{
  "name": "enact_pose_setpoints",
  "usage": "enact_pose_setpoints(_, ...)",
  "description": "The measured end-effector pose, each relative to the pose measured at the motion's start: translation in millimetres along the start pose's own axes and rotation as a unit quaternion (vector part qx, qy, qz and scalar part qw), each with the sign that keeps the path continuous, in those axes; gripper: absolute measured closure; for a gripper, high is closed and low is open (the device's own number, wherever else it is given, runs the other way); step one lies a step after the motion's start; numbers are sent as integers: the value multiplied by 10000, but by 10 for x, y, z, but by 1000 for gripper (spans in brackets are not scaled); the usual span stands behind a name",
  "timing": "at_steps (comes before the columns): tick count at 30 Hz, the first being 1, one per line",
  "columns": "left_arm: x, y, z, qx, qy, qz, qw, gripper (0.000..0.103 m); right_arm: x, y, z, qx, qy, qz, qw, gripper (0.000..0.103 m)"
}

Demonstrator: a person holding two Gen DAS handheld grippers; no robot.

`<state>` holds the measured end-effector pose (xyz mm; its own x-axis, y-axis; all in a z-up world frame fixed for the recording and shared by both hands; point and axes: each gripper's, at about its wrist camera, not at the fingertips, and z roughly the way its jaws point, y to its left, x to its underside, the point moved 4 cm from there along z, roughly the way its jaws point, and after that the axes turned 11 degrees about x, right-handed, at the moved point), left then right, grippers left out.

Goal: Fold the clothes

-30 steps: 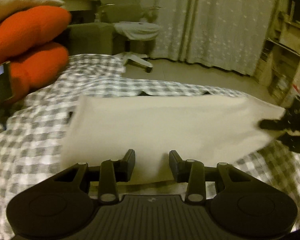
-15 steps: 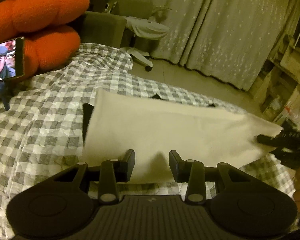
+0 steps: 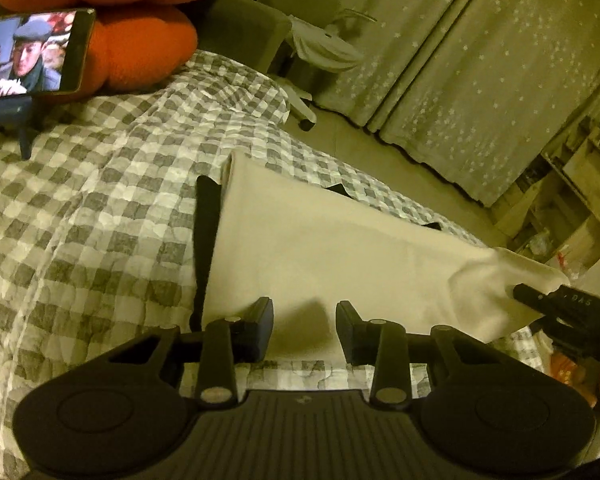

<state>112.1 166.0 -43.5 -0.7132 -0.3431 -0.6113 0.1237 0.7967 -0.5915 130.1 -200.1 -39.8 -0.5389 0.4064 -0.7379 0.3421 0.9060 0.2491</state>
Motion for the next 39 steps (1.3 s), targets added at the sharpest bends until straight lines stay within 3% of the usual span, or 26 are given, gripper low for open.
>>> enact_pose_setpoints(5,-34,35,-76,-17,-151,-92,9998,68,40,311,-115,326,-478,-699,9959,82)
enact_pose_setpoints(10,-51,50,-48,-65,-170,3,9998,68,78,493,-163,425,-715,-820,9932,82)
enact_pose_setpoints(14,-71,74,-9,-27,-95,-38,9999,68,110,709,-229,485,-1094,-1399,9829,82)
enact_pose_setpoints(21,-197,218,-153,117,-303,-401,9987,68,349,1405,-389,511,-1894,-2804,9396,82)
enact_pose_setpoints(24,-291,339,-250,76,-510,-565,9971,68,571,1816,-433,198,-2078,-3373,9180,83)
enact_pose_setpoints(28,-360,588,-349,-66,-729,-898,9933,68,1085,2337,-394,-293,-2033,-4334,8775,83)
enact_pose_setpoints(30,-380,690,-374,-151,-787,-1027,9915,68,1334,2516,-275,-394,-1800,-4690,8638,83)
enact_pose_setpoints(33,-394,770,-374,-151,-819,-1140,9900,68,1516,2622,-167,-364,-1631,-4894,8559,79)
enact_pose_setpoints(38,-420,701,-303,-18,-791,-1047,9914,68,1295,2512,-308,-887,-1362,-4532,8765,71)
enact_pose_setpoints(39,-424,685,-290,2,-784,-1021,9917,68,1263,2485,-315,-913,-1369,-4533,8760,71)
